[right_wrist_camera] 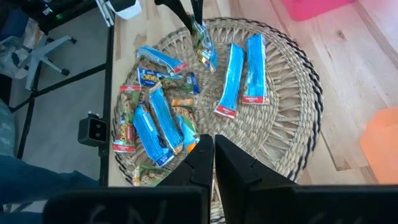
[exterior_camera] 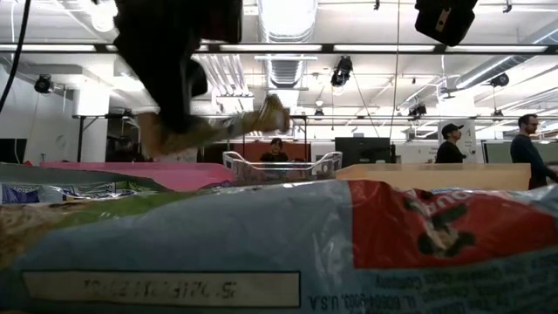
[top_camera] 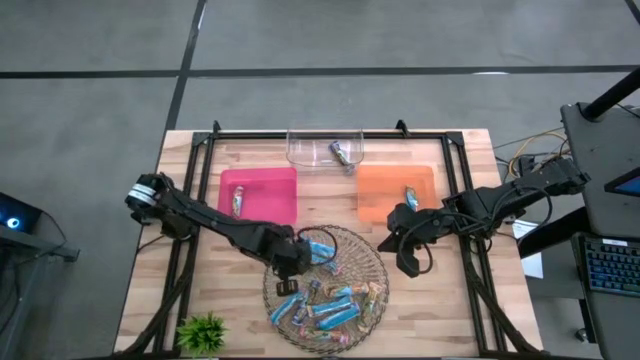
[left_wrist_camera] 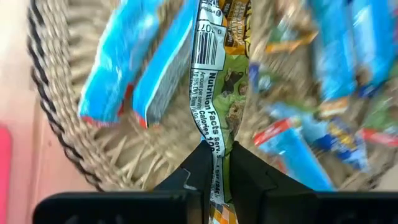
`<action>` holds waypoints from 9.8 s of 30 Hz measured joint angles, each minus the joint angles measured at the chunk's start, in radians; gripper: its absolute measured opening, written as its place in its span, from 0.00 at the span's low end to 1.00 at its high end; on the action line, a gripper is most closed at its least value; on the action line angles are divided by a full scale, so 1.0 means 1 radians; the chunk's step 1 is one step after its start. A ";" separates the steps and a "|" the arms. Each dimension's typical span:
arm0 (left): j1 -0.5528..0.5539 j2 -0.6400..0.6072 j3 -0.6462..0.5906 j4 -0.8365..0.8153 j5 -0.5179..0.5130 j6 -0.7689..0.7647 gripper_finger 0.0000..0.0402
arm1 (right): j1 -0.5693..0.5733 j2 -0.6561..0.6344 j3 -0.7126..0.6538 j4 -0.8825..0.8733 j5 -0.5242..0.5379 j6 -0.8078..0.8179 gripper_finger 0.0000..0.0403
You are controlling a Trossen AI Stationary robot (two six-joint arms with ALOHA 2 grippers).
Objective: Pick and place Granola Bars by type
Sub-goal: Put the yellow granola bar into the yellow bin
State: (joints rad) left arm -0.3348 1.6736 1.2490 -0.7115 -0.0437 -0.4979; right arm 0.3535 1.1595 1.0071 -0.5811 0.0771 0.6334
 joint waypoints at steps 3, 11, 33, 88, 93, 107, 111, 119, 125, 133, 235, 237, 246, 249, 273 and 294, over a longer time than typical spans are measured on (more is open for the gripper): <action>0.018 -0.033 0.011 0.037 0.000 0.003 0.07 | 0.002 -0.005 0.018 -0.001 -0.005 -0.005 0.02; 0.068 -0.098 0.034 0.074 -0.001 0.004 0.07 | 0.004 -0.012 0.136 -0.019 -0.009 -0.083 0.02; 0.222 -0.118 0.061 0.357 -0.002 0.037 0.07 | 0.004 -0.014 0.427 -0.072 0.003 -0.287 0.02; 0.482 0.332 0.303 0.756 0.034 -0.767 0.07 | 0.004 -0.014 0.427 -0.082 0.109 -0.342 0.02; 0.482 0.346 0.302 0.755 0.026 -0.797 0.07 | 0.004 -0.014 0.427 -0.086 0.109 -0.346 0.02; 0.482 0.347 0.302 0.736 -0.052 -0.892 0.07 | 0.004 -0.013 0.427 -0.096 0.109 -0.357 0.02; 0.482 0.347 0.299 0.717 -0.067 -0.893 0.07 | 0.004 -0.013 0.427 -0.096 0.109 -0.373 0.02; 0.482 0.347 0.264 0.717 -0.086 -0.925 0.07 | 0.004 -0.013 0.427 -0.095 0.109 -0.376 0.02; 0.482 0.347 0.225 0.739 -0.085 -0.949 0.07 | 0.004 -0.013 0.427 -0.094 0.128 -0.376 0.02; 0.473 0.347 0.216 0.809 -0.063 -0.946 0.09 | 0.004 -0.013 0.427 -0.094 0.135 -0.375 0.02; 0.275 -0.290 -0.087 0.700 -0.139 -0.014 0.00 | 0.004 -0.013 0.427 -0.108 0.134 -0.345 0.02; 0.238 -0.341 -0.106 0.700 -0.159 0.012 0.00 | 0.004 -0.013 0.427 -0.114 0.134 -0.342 0.02; 0.121 -0.534 -0.119 0.628 -0.216 0.089 0.00 | 0.004 -0.013 0.426 -0.119 0.132 -0.335 0.02; 0.090 -0.582 -0.112 0.541 -0.277 0.113 0.00 | 0.004 -0.013 0.425 -0.119 0.124 -0.334 0.02; 0.037 -0.645 -0.107 0.364 -0.367 0.131 0.00 | 0.097 0.108 0.411 -0.118 -0.057 -0.354 0.02; 0.038 -0.645 -0.107 0.365 -0.366 0.132 0.00 | 0.200 0.117 0.490 -0.123 -0.051 -0.400 0.02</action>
State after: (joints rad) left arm -0.2966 1.0283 1.1423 -0.3462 -0.4100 -0.3663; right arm 0.5537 1.2761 1.4974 -0.7042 0.0265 0.2331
